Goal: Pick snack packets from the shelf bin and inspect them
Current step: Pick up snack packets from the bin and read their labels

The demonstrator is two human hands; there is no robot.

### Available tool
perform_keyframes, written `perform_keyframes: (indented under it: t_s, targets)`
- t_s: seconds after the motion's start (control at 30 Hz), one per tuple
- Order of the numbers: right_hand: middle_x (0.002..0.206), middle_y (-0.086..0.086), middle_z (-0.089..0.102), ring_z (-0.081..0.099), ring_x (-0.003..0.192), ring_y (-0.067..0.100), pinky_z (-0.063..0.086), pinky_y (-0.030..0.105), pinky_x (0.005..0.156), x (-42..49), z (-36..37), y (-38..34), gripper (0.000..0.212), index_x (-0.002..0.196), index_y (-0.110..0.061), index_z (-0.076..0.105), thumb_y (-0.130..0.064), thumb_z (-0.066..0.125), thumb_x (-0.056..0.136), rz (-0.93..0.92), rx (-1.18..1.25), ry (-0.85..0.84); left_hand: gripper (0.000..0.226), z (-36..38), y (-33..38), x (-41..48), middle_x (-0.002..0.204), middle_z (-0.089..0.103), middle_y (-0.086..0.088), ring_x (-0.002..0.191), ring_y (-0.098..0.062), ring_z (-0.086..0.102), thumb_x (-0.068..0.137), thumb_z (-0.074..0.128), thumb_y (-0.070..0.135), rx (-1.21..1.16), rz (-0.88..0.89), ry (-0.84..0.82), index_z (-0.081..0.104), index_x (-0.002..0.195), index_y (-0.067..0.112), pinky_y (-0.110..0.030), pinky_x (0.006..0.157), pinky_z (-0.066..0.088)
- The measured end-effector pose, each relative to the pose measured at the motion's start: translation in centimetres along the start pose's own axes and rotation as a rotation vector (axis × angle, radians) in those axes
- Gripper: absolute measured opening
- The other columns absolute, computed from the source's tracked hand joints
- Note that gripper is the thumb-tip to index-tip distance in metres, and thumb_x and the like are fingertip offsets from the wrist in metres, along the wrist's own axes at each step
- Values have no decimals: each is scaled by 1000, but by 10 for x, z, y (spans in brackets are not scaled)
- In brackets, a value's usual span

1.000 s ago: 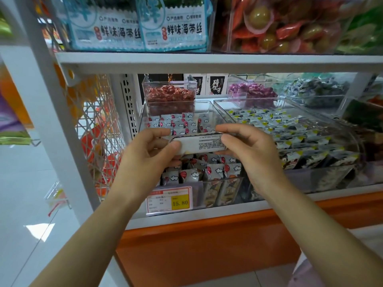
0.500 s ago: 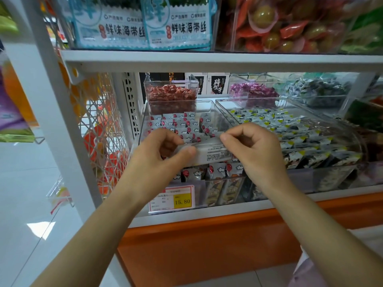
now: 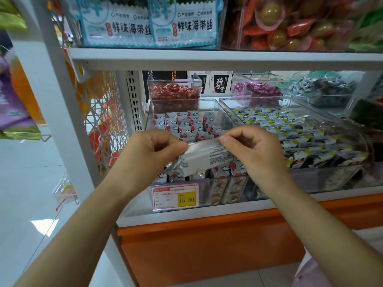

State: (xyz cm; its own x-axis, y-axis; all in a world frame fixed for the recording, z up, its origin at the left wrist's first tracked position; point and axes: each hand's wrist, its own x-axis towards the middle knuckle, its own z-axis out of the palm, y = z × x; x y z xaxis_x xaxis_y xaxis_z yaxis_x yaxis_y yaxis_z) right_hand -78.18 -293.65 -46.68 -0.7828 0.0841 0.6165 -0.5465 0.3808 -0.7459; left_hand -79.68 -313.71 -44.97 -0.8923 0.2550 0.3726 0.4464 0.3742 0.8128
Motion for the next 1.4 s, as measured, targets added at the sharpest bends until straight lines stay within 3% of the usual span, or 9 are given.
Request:
perform_keyframes:
  t_s: [0.3,0.5,0.63,0.73,0.87,1.03,1.17,1.27,1.4]
  targets:
    - [72,-9,71,69,68,9,55,21,53,11,-19,4,18,75,-18,70,-8,61,86,213,146,-277,15,3,-3,-1,89,67,-1,75,-8,65,76,68,30,-52,-21,-56,62,90,28,-13,62,51]
    - [72,-8,71,69,67,10,54,21,48,15,-29,7,14,76,-9,69,-6,59,85,265,189,-339,11,11,-3,0,87,69,-3,77,-15,68,81,65,25,-57,-25,-82,61,91,28,-32,69,57]
    - [77,-6,74,71,68,15,59,30,52,11,-22,11,15,80,-16,70,-21,58,88,225,140,-231,6,16,-7,0,87,67,4,68,-5,65,90,57,24,-2,-21,-17,60,92,28,-19,57,55]
    - [97,2,73,72,81,19,59,28,70,9,-20,9,30,102,-27,68,-39,63,75,215,205,-308,7,16,-10,1,91,65,7,76,-4,67,92,53,25,-40,-59,111,58,92,29,-26,69,58]
    - [98,-7,70,70,80,6,55,17,72,10,-13,8,37,110,-30,62,-21,71,75,118,87,-264,6,19,-6,4,93,65,8,79,-4,65,92,54,25,-44,-56,180,59,94,27,-17,67,55]
    - [87,0,67,68,68,10,58,24,64,18,-9,10,21,102,-25,60,-13,65,85,141,99,57,32,12,-5,16,126,56,-7,118,-21,48,97,42,19,494,123,372,54,125,10,-29,97,35]
    - [93,8,66,68,78,18,59,35,71,37,2,14,16,98,-10,59,-17,66,85,118,-33,129,44,4,-20,29,154,25,-5,143,-22,11,97,36,31,922,21,139,41,138,16,-46,115,6]
    - [93,10,64,65,85,27,54,45,78,61,23,18,14,94,-6,57,-17,63,87,72,-133,62,52,7,-33,29,157,14,-5,144,-22,5,97,30,41,929,-45,38,33,144,18,-43,116,5]
    - [86,-3,55,51,82,13,39,19,65,94,49,27,14,92,-6,57,-18,62,89,-18,-280,-12,55,8,-39,29,155,21,-9,143,-23,10,95,35,43,829,-3,71,37,142,14,-37,115,15]
